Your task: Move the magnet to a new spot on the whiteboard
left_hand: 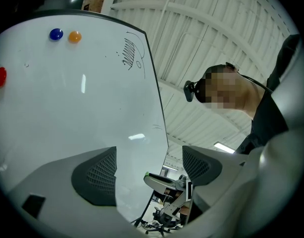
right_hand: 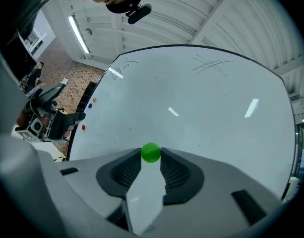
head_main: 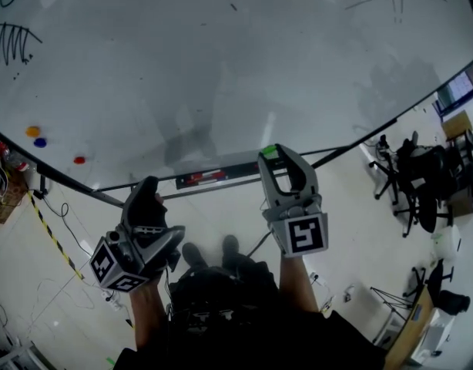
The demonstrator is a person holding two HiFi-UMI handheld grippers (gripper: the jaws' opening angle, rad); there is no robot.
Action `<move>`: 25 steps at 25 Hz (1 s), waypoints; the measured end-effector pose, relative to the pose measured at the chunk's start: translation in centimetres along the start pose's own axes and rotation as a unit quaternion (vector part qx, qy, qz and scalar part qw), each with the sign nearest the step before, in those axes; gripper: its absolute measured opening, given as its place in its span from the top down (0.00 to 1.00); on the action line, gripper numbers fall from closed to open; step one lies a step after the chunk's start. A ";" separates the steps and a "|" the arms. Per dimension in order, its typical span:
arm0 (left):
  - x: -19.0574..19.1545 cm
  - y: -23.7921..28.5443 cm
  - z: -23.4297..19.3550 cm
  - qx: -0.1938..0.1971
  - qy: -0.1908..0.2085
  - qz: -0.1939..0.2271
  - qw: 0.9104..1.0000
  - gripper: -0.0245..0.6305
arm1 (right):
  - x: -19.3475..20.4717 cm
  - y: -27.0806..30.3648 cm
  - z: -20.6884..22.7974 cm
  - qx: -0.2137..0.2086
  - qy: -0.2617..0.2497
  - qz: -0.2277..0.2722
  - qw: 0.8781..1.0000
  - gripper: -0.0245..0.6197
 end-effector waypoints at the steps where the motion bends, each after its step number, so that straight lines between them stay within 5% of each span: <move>1: 0.0 -0.1 -0.2 -0.003 0.004 -0.001 1.000 0.33 | 0.0 0.5 0.2 0.001 -0.001 0.002 1.000 0.73; 10: -0.4 2.7 0.3 -0.026 0.066 -0.006 0.997 0.33 | 0.4 4.0 2.6 0.026 -0.048 -0.008 0.998 0.73; 19: 0.3 3.3 0.9 -0.046 0.067 -0.014 0.997 0.33 | 0.1 6.4 2.5 0.039 -0.107 0.005 0.994 0.73; 25: -0.4 3.8 1.0 -0.055 0.105 -0.012 0.993 0.33 | 0.2 7.5 2.2 0.063 -0.155 0.006 0.986 0.73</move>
Point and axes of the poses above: the fingertips, and each gripper's own axes: y forward along the fingers, z to its right, x out of its underside, the point moved 4 cm from there along -y, backward along the fingers, and after that the axes turned 5 degrees about y, right-handed, at the moved point
